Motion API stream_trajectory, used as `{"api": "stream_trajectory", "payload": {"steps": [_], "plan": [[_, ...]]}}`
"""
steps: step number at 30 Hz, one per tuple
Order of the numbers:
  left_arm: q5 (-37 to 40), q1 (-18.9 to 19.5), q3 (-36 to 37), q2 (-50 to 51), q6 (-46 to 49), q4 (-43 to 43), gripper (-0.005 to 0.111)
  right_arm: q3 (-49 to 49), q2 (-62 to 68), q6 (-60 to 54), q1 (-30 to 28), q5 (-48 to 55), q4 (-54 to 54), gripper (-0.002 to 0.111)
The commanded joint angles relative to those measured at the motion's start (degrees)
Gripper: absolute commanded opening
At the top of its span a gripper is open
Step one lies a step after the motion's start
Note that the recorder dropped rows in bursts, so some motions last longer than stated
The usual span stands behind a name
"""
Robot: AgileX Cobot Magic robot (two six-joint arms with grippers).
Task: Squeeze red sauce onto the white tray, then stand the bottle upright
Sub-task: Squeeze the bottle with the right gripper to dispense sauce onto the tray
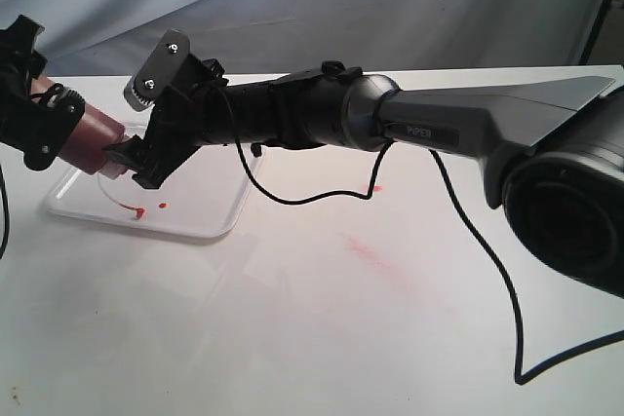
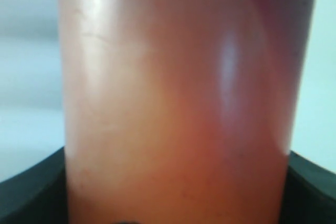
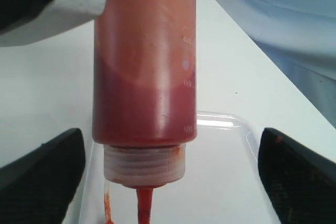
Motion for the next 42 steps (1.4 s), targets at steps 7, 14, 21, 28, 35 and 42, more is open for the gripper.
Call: {"api": "stream_trajectory", "payload": {"steps": [7,14,21,28,35,42], "plan": [[-0.1,-0.4,-0.5,-1.0,-0.9,0.1,0.000,-0.3,-0.2,2.4,0.0,0.6,0.8,0.085],[-0.8,-0.4,-0.5,-1.0,-0.9,0.1,0.000,-0.3,-0.2,2.7,-0.1,-4.4,1.8,0.105],[-0.8,-0.4,-0.5,-1.0,-0.9,0.1,0.000,-0.3,-0.2,2.7,-0.1,-5.6,2.8,0.105],[-0.8,-0.4,-0.5,-1.0,-0.8,0.1,0.000,-0.3,0.2,2.7,-0.1,-6.7,2.8,0.105],[-0.8,-0.4,-0.5,-1.0,-0.8,0.1,0.000,-0.3,1.1,-0.3,-0.1,-8.2,2.8,0.105],[-1.0,-0.4,-0.5,-1.0,0.0,0.1,0.000,-0.3,1.1,-0.5,-0.1,-2.1,2.8,0.105]]}}
